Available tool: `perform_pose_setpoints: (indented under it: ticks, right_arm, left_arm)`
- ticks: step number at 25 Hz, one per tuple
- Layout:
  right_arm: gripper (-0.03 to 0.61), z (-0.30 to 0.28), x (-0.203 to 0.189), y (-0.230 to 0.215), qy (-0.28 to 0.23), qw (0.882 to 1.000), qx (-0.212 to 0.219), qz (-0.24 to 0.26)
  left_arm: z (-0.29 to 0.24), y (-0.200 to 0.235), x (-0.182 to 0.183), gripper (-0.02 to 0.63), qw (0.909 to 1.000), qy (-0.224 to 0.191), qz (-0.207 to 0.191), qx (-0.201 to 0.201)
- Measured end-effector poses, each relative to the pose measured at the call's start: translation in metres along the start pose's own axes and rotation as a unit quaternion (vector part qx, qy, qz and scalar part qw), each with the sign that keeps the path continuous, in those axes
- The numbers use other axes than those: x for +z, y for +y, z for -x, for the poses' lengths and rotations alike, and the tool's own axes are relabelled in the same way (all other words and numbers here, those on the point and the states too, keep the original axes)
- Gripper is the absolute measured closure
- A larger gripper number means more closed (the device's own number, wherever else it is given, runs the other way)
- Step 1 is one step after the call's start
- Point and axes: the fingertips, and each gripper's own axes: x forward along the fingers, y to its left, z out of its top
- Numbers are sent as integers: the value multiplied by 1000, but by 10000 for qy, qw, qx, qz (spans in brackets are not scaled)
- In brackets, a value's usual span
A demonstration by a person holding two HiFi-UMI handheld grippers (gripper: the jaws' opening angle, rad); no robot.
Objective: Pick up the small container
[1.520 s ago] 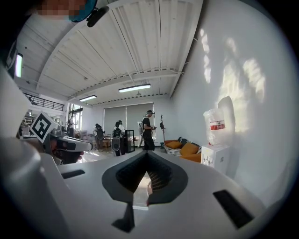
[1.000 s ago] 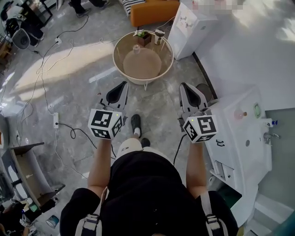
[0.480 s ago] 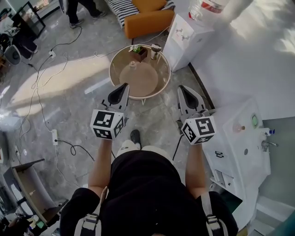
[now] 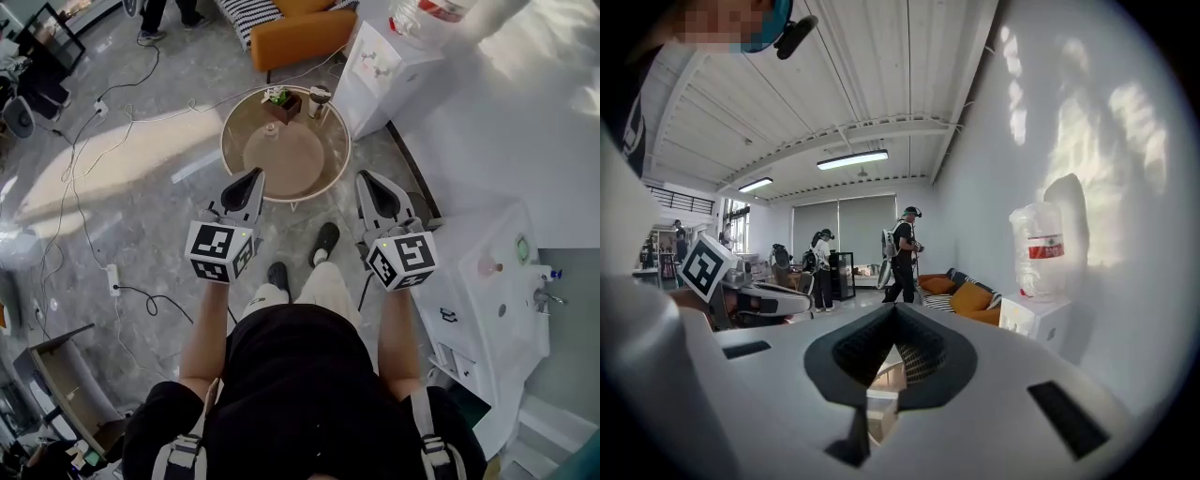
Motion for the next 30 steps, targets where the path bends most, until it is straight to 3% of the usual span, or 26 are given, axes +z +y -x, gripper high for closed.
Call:
perform_pose_setpoints:
  ticks: [10, 20, 30]
  right_arm:
    - [575, -88, 16, -50, -22, 9981, 619, -26]
    - [575, -185, 31, -131, 93, 9885, 1508, 27]
    - [575, -254, -10, -149, 638, 9675, 2447, -64]
  left_arm:
    - [-69, 31, 15, 595, 9989, 91, 44, 452]
    - [-162, 58, 43, 595, 9908, -14, 240, 1330]
    - [-201, 63, -1, 595, 9758, 84, 762, 2048]
